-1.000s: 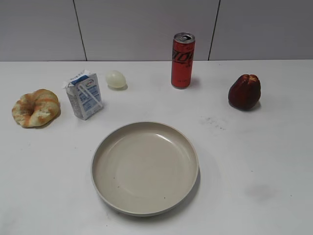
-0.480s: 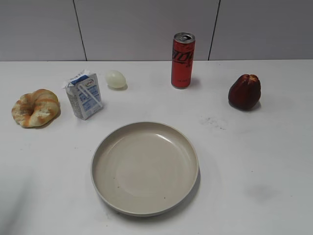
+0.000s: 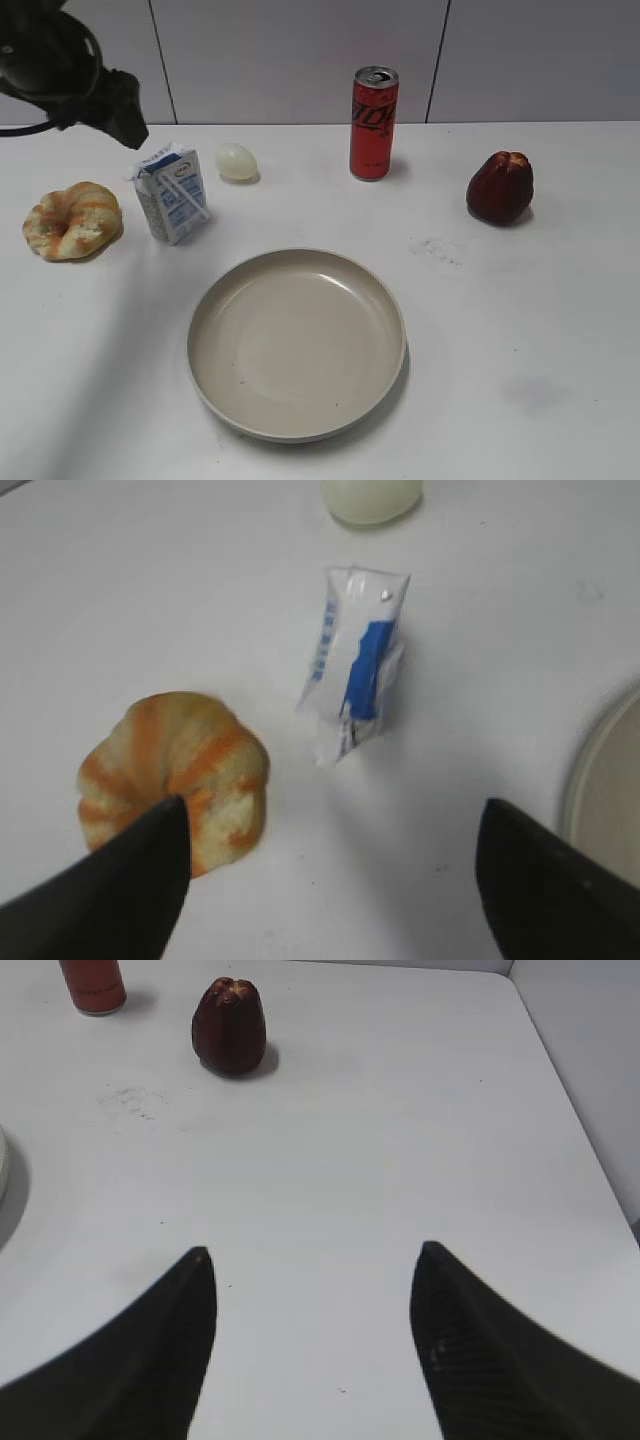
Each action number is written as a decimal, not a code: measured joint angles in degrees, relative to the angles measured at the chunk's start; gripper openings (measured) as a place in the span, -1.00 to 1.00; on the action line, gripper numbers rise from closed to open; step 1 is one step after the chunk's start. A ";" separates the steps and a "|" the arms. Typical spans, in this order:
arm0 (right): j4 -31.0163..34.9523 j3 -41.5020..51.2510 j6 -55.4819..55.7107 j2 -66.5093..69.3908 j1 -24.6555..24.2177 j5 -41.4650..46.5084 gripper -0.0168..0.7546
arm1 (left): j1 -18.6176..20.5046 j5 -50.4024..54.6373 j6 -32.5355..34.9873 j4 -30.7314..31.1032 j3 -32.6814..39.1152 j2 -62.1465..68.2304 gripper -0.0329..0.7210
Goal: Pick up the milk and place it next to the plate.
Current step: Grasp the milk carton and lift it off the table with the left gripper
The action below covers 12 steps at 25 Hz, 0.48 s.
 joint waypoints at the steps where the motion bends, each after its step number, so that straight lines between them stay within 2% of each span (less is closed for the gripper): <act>1: 0.00 0.00 0.00 0.00 0.00 0.00 0.25 | 0.00 3.21 0.41 -0.54 -4.47 3.38 0.89; 4: 0.00 0.00 0.00 0.00 0.00 0.00 0.25 | 0.00 10.11 1.54 -1.98 -14.93 11.79 0.89; 6: 0.00 0.00 0.00 0.00 0.00 0.00 0.25 | 0.00 11.02 2.30 -2.91 -18.71 15.85 0.89; 12: 0.00 0.00 0.00 0.00 0.00 0.00 0.25 | 0.00 8.95 4.96 -3.06 -20.87 21.30 0.89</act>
